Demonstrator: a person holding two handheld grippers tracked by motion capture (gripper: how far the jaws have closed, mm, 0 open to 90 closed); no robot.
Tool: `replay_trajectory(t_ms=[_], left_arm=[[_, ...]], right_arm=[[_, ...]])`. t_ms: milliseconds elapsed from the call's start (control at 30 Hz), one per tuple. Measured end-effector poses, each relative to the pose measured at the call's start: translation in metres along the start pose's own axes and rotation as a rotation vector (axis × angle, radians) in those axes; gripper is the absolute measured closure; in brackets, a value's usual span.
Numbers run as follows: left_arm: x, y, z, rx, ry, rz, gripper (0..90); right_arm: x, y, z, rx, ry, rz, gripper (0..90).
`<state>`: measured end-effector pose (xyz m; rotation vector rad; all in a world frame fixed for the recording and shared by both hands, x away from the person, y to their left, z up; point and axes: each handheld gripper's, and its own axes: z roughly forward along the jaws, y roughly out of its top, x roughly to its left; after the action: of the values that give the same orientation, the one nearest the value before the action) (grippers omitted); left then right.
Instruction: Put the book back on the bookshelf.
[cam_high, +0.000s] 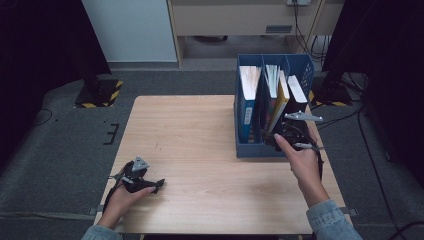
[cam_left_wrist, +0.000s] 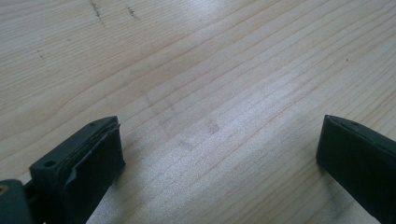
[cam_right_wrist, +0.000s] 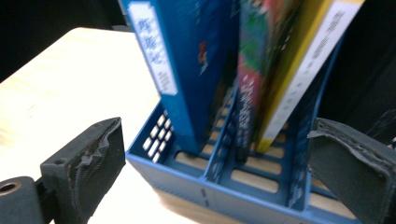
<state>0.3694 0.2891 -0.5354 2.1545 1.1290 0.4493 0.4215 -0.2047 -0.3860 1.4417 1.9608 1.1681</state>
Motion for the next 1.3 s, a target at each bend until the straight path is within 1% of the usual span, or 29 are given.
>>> replay_trajectory(t_ms=[33, 100, 233, 400, 433, 567, 600, 700, 733, 800, 867, 900, 1000, 1033, 1067, 1167, 1200, 1233, 1300], left_arm=[[0.0, 0.0, 0.0, 0.0, 0.0, 0.0, 0.0], [0.0, 0.0, 0.0, 0.001, 0.0, 0.0, 0.0], [0.0, 0.0, 0.0, 0.002, 0.0, 0.002, 0.0], [-0.001, 0.0, 0.0, 0.001, 0.002, 0.001, 0.0], [-0.001, 0.0, 0.001, -0.001, 0.002, -0.001, 0.0], [-0.002, 0.0, 0.001, -0.004, 0.003, -0.002, 0.0], [-0.002, 0.001, 0.001, -0.004, 0.003, -0.002, 0.0], [-0.003, 0.001, 0.001, -0.005, 0.003, -0.002, 0.0], [-0.003, 0.001, 0.001, -0.002, 0.003, -0.002, 0.0], [-0.004, 0.001, 0.002, -0.004, 0.003, -0.001, 0.0], [-0.004, 0.001, 0.002, -0.005, 0.002, -0.001, 0.0], [-0.005, 0.001, 0.002, -0.004, 0.002, -0.001, 0.0], [-0.006, 0.001, 0.002, -0.002, 0.002, 0.001, 0.0], [-0.006, 0.002, 0.002, -0.003, 0.002, 0.0, 0.0], [-0.007, 0.002, 0.002, -0.003, 0.001, 0.001, 0.0], [-0.008, 0.003, 0.003, -0.003, -0.001, 0.003, 0.0], [-0.008, 0.003, 0.003, -0.003, -0.001, 0.003, 0.0], [-0.009, 0.003, 0.003, -0.003, -0.001, 0.004, 0.0], [-0.01, 0.003, 0.004, -0.005, -0.002, 0.003, 0.0]], right_arm=[[0.002, -0.003, 0.0, 0.003, 0.009, -0.002, 4.8], [0.004, -0.008, -0.001, 0.008, 0.012, 0.0, 4.8], [0.011, -0.019, -0.002, 0.011, 0.032, -0.005, 4.7], [0.019, -0.037, 0.002, 0.027, 0.044, -0.035, 4.6], [0.021, -0.041, 0.003, 0.033, 0.042, -0.048, 4.6], [0.027, -0.055, 0.007, 0.045, 0.053, -0.051, 4.9], [0.029, -0.057, 0.008, 0.048, 0.056, -0.052, 5.1], [0.035, -0.064, 0.009, 0.057, 0.089, -0.041, 4.7], [0.037, -0.067, 0.01, 0.063, 0.094, -0.039, 4.8], [0.041, -0.071, 0.012, 0.067, 0.106, -0.05, 4.9], [0.045, -0.076, 0.014, 0.076, 0.115, -0.052, 4.9], [0.047, -0.079, 0.017, 0.081, 0.117, -0.059, 5.0], [0.051, -0.084, 0.021, 0.097, 0.124, -0.058, 5.1], [0.053, -0.087, 0.024, 0.101, 0.122, -0.073, 5.1], [0.053, -0.087, 0.024, 0.101, 0.122, -0.073, 5.1], [0.061, -0.092, 0.031, 0.115, 0.118, -0.094, 5.2], [0.061, -0.092, 0.031, 0.115, 0.118, -0.094, 5.2], [0.065, -0.095, 0.034, 0.123, 0.124, -0.098, 5.2], [0.069, -0.097, 0.037, 0.129, 0.124, -0.114, 5.2]])
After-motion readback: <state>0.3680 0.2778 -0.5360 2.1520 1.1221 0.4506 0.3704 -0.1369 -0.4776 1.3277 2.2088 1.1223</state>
